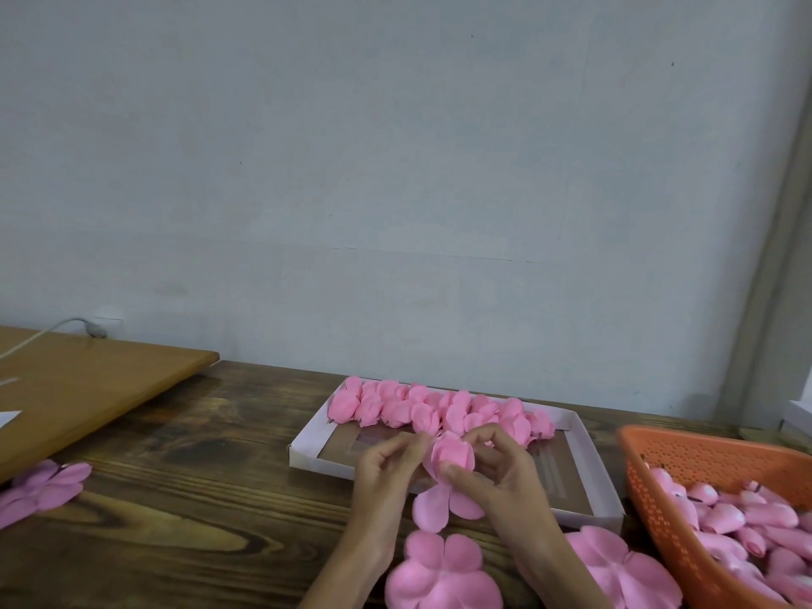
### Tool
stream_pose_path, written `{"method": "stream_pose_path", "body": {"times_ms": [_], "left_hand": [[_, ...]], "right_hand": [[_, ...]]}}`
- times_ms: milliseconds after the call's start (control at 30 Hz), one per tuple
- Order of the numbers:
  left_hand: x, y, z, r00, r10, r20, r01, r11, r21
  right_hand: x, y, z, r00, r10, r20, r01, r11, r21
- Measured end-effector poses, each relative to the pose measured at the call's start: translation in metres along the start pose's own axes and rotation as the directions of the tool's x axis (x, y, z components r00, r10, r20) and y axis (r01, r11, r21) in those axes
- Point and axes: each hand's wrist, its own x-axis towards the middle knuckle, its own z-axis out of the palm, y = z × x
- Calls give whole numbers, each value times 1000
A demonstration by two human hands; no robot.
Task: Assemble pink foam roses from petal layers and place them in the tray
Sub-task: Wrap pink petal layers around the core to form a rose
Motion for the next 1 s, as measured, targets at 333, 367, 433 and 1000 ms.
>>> {"method": "stream_pose_path", "body": {"times_ms": [333, 367, 433, 1000], "left_hand": [[2, -1, -8, 981, -113, 158, 85, 982, 170], [1, -2, -7, 980, -129, 153, 105, 982, 157], [1, -1, -6, 981, -161, 109, 153, 985, 76], [4, 0, -3, 990, -131, -47, 127, 989, -76]], "right_hand": [[3, -3, -6, 985, 11, -170, 18, 985, 170], [3, -4, -7, 984, 19, -175, 13, 984, 177], [3, -3, -7, 987, 24, -156, 5, 984, 181], [2, -1, -1, 1000, -19, -17, 20, 998, 53]]}}
